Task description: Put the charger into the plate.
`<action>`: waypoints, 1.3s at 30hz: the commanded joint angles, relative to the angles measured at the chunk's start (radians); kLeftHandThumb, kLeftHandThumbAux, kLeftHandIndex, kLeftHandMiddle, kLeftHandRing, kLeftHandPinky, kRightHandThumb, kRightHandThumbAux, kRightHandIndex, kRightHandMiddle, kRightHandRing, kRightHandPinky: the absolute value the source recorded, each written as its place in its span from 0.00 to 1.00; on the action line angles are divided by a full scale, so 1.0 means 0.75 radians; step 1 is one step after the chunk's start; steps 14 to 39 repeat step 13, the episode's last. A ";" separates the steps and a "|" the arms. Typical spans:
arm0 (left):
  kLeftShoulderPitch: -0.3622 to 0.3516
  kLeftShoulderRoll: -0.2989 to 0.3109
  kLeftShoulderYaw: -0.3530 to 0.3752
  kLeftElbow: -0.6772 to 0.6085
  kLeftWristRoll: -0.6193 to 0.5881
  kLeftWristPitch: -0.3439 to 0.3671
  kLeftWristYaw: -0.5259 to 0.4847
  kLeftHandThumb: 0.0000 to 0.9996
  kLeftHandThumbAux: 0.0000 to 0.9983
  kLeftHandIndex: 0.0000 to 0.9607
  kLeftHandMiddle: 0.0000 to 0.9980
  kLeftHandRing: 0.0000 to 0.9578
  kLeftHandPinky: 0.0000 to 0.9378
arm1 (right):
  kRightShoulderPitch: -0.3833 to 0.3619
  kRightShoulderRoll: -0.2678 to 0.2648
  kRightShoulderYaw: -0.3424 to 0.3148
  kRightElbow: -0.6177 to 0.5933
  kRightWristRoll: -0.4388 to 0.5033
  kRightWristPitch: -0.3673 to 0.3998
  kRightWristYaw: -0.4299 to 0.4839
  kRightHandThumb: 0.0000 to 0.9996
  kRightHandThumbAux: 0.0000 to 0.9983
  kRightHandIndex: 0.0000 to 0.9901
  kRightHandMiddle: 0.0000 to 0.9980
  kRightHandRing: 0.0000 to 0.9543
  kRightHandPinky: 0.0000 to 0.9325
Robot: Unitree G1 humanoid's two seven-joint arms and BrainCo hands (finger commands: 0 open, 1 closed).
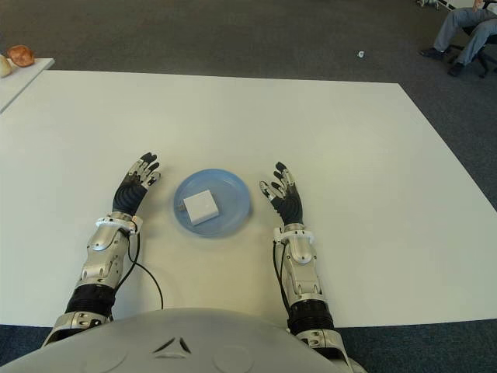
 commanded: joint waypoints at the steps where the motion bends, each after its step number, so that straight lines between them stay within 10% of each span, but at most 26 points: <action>1: 0.017 0.003 -0.012 0.033 0.005 0.004 -0.014 0.00 0.63 0.00 0.00 0.00 0.00 | 0.020 0.011 -0.006 0.055 -0.001 0.056 -0.017 0.00 0.68 0.06 0.10 0.09 0.12; 39: 0.014 0.015 -0.011 0.044 0.019 -0.008 -0.003 0.00 0.63 0.00 0.00 0.00 0.00 | 0.008 0.014 -0.011 0.060 0.001 0.064 -0.032 0.00 0.68 0.07 0.10 0.09 0.12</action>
